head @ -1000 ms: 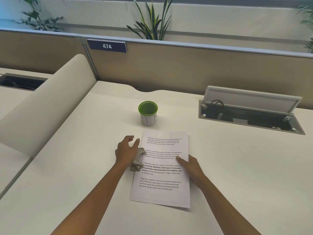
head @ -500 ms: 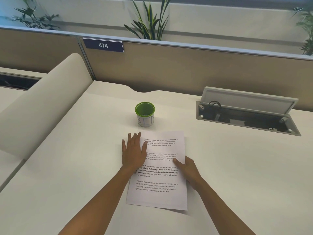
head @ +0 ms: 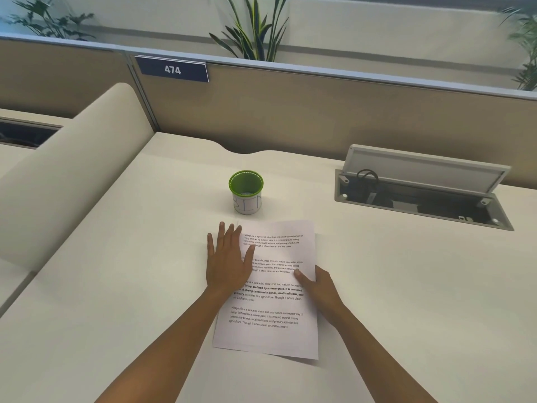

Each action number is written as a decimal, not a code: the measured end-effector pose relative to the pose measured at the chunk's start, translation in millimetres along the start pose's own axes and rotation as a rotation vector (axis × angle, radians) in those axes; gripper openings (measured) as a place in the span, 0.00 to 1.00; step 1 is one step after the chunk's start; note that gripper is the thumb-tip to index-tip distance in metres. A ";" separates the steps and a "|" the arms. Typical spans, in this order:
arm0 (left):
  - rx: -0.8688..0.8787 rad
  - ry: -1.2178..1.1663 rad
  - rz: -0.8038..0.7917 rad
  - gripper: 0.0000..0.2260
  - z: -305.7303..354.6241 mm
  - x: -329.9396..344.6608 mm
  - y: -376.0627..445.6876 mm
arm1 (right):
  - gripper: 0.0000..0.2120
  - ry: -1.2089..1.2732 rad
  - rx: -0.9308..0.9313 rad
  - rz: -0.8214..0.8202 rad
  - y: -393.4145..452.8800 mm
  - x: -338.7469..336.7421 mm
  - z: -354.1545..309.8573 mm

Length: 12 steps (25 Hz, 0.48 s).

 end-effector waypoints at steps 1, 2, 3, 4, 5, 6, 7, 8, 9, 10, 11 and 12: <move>0.000 -0.015 0.007 0.28 -0.3 0.3 0.0 | 0.15 -0.001 -0.001 0.002 -0.3 -0.1 -0.6; -0.001 -0.036 0.011 0.28 -1.0 0.6 -0.1 | 0.16 -0.001 -0.004 0.001 -0.7 -0.2 -1.0; -0.002 -0.057 0.012 0.29 -2.5 0.9 -0.5 | 0.16 -0.002 -0.008 -0.002 -0.8 -0.3 -1.1; -0.002 -0.075 0.008 0.29 -4.4 1.6 -0.6 | 0.16 -0.004 -0.012 -0.003 -1.1 -0.5 -0.9; 0.000 -0.087 -0.003 0.30 -6.6 2.5 -0.4 | 0.16 -0.007 -0.013 -0.001 -1.4 -0.6 -1.0; 0.002 -0.093 -0.015 0.30 -8.5 3.8 0.1 | 0.16 -0.009 -0.013 0.004 -1.5 -0.9 -1.6; 0.005 -0.092 -0.028 0.30 -10.0 5.0 0.4 | 0.16 -0.012 -0.013 0.009 -1.9 -1.1 -2.3; 0.007 -0.088 -0.038 0.30 -11.0 6.0 0.5 | 0.16 -0.016 -0.014 0.012 -2.0 -1.0 -2.9; 0.010 -0.085 -0.049 0.30 -11.5 6.6 0.5 | 0.16 -0.021 -0.016 0.014 -2.2 -1.1 -2.9; 0.011 -0.086 -0.057 0.30 -12.0 7.2 0.8 | 0.16 -0.027 -0.018 0.015 -2.4 -1.1 -3.1; 0.008 -0.091 -0.065 0.30 -13.0 7.3 0.9 | 0.16 -0.033 -0.020 0.013 -2.8 -0.8 -3.5; 0.003 -0.102 -0.071 0.29 -13.9 7.5 1.1 | 0.16 -0.036 -0.020 0.011 -3.1 -0.6 -4.0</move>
Point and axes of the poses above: each hand's wrist, its own y-axis towards the middle knuckle, its own x-axis out of the palm, z = x × y, the point moved 4 cm from there along y, towards the middle knuckle, and after that the axes turned 12 degrees about z, right-handed, at the moved point
